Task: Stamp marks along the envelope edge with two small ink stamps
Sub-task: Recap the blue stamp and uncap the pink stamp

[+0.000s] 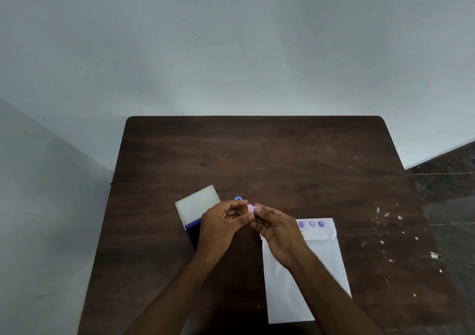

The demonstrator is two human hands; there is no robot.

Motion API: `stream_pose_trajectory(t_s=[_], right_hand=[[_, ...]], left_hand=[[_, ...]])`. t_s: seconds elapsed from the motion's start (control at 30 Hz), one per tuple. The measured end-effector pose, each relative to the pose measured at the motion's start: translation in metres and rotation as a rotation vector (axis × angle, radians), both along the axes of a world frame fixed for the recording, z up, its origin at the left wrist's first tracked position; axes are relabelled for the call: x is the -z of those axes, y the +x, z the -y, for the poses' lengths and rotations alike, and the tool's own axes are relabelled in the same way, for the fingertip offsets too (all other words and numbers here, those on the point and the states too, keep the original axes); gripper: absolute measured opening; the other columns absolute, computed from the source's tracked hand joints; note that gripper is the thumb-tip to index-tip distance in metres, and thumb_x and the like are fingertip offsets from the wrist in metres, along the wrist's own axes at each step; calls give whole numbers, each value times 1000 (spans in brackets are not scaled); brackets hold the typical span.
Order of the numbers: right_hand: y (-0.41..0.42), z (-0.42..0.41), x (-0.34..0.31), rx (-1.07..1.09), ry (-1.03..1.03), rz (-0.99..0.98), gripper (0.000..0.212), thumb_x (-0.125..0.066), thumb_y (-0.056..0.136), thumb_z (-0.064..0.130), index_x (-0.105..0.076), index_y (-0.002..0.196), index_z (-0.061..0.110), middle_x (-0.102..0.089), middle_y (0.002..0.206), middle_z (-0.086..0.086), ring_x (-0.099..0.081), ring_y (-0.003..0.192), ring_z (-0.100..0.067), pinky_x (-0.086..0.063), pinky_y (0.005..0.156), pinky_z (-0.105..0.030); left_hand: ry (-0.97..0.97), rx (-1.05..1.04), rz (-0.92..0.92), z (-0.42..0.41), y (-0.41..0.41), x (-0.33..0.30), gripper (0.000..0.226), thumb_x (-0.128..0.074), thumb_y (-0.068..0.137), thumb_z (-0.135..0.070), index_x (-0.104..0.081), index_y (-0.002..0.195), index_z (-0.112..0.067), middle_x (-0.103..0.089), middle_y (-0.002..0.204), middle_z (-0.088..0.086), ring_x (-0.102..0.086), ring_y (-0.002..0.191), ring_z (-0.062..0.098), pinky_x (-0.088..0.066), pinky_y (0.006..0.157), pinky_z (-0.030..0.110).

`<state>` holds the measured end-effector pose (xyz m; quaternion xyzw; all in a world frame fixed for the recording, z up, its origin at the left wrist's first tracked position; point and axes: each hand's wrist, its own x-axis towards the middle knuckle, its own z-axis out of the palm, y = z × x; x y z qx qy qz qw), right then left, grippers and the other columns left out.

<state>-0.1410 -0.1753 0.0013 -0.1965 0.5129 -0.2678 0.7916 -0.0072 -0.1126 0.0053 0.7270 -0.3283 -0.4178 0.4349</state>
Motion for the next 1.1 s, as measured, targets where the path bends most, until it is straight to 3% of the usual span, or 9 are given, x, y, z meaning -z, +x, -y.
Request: stream_pose_trajectory(t_s=[0.1,0.3,0.5,0.93,1.1], right_hand=[[0,-1,-2,12,0,-2,24,-67,84,3,-69,107,-5,-73,103,-23,-72,91,-32,-60,81,-33],[-1,-2,0,57,-15,46,22,-66,84,2,-69,105,-4,-74,100,-21,-72,87,-29,-60,81,-32],[-1,-2,0,64,-30,52,20,-64,85,0,-69,104,-4,-75,97,-18,-73,88,-28,-59,81,-32],[-1,-1,-1,68,-23,71,18,-64,86,1,-70,102,-4,-73,102,-22,-72,90,-30,-60,76,-31],[-1,-2,-1,63,-6,67,22,-66,85,3,-69,105,-5,-71,105,-25,-71,91,-31,-60,75,-31]], left_hand=[[7,-23,7,0,-1,0,31,-77,77,-28,-71,107,-20,-72,96,-12,-66,85,-7,-49,77,5],[-15,7,57,1,-2,3,32,-74,79,-31,-71,110,-24,-73,106,-10,-67,97,1,-53,93,27],[-6,-24,10,2,-4,0,30,-76,76,-30,-73,105,-25,-75,100,-9,-68,94,4,-55,92,34],[-7,-31,-1,3,-3,-3,32,-78,76,-27,-73,107,-21,-74,104,-9,-69,95,5,-55,91,33],[-25,-22,22,1,-1,-4,32,-77,76,-27,-73,107,-22,-73,102,-12,-68,93,0,-55,90,27]])
